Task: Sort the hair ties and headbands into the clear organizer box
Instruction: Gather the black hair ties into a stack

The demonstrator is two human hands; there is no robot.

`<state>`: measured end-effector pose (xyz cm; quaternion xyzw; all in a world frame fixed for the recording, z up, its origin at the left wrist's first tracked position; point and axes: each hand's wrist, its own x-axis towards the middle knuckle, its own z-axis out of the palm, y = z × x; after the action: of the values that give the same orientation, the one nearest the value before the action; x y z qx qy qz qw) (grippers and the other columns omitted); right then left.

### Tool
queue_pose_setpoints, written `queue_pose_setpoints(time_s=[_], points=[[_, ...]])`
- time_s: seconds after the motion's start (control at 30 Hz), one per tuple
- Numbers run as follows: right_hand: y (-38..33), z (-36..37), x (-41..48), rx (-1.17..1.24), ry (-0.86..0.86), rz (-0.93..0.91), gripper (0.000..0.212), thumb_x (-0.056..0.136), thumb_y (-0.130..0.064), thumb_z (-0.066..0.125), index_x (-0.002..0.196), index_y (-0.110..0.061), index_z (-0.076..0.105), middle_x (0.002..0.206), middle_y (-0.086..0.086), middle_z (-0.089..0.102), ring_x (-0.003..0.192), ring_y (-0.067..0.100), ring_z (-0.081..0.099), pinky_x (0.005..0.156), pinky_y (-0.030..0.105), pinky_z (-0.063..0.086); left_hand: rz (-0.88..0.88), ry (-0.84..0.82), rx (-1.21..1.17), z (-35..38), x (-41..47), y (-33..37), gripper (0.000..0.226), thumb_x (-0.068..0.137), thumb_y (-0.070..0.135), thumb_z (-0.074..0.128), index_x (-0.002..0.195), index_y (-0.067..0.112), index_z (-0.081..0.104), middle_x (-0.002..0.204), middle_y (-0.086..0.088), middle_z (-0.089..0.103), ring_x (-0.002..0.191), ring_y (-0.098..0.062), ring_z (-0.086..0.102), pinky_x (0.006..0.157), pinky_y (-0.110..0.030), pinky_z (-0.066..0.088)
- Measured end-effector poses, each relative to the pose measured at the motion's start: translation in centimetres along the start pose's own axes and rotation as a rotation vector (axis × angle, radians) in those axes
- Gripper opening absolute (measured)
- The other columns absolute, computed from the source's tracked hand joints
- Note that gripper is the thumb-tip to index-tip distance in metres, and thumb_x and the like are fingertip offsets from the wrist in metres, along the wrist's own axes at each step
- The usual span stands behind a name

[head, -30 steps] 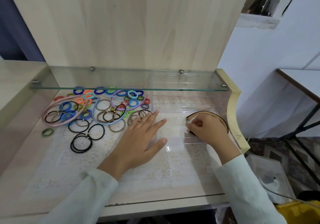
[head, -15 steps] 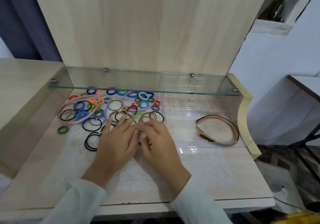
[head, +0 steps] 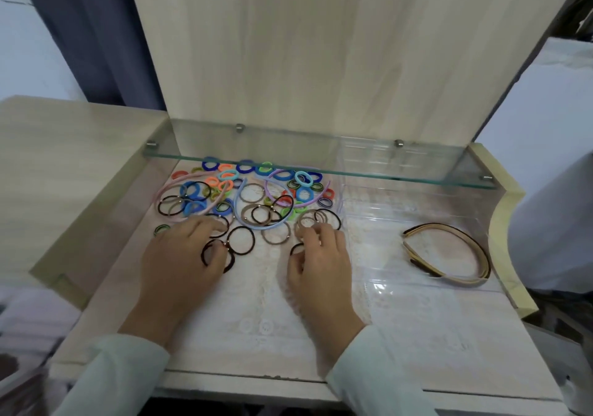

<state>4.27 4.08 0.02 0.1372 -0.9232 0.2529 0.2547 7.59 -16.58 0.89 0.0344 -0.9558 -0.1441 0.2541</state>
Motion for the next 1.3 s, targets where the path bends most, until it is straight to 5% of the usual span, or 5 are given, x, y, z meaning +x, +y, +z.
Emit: queue_pose_setpoints(time_s=[0.43, 0.57, 0.83, 1.07, 1.3], points=[[-0.6, 0.9, -0.8, -0.095, -0.077, 0.032, 0.013, 0.066, -0.008, 0.057, 0.077, -0.011, 0.052, 0.080, 0.006, 0.050, 0.071, 0.023, 0.044, 0.059, 0.034, 0.043, -0.068, -0.015, -0.057, 1.4, -0.6, -1.4, 0.019, 0.078, 0.040, 0.053, 0.086, 0.033, 0.068, 0.092, 0.016, 0.065, 0.086, -0.015, 0.063, 0.085, -0.040, 0.043], [-0.6, 0.9, -0.7, -0.112, -0.086, 0.013, 0.016, 0.072, -0.018, 0.038, 0.076, -0.014, 0.053, 0.078, 0.002, 0.051, 0.070, 0.023, 0.046, 0.058, 0.036, 0.044, -0.079, 0.022, 0.000, 1.5, -0.7, -1.3, 0.017, 0.081, 0.041, 0.054, 0.085, 0.032, 0.067, 0.089, 0.015, 0.065, 0.083, -0.016, 0.062, 0.083, -0.039, 0.042], [-0.1, 1.0, -0.5, 0.163, -0.180, -0.125, 0.039, 0.080, -0.005, 0.050, 0.117, -0.008, 0.060, 0.116, 0.004, 0.057, 0.108, 0.020, 0.051, 0.092, 0.030, 0.047, -0.207, 0.043, 0.130, 2.1, -0.2, -0.3, 0.014, 0.081, 0.037, 0.053, 0.080, 0.030, 0.064, 0.081, 0.010, 0.063, 0.077, -0.019, 0.060, 0.080, -0.037, 0.036], [0.8, 1.6, -0.5, 0.168, -0.135, 0.014, 0.014, 0.084, -0.011, 0.060, 0.096, -0.011, 0.068, 0.098, 0.001, 0.053, 0.092, 0.017, 0.046, 0.079, 0.027, 0.045, -0.230, 0.072, 0.202, 2.8, 0.4, 0.2, 0.015, 0.078, 0.032, 0.053, 0.074, 0.020, 0.061, 0.074, 0.001, 0.061, 0.069, -0.028, 0.057, 0.069, -0.037, 0.038], [0.9, 1.9, -0.1, 0.175, -0.129, -0.037, 0.004, 0.082, -0.005, 0.064, 0.080, -0.009, 0.063, 0.088, 0.002, 0.052, 0.083, 0.019, 0.049, 0.072, 0.033, 0.048, -0.245, 0.127, 0.059, 2.6, -0.3, 0.1, 0.015, 0.082, 0.032, 0.052, 0.082, 0.022, 0.064, 0.085, 0.005, 0.064, 0.081, -0.024, 0.062, 0.078, -0.038, 0.039]])
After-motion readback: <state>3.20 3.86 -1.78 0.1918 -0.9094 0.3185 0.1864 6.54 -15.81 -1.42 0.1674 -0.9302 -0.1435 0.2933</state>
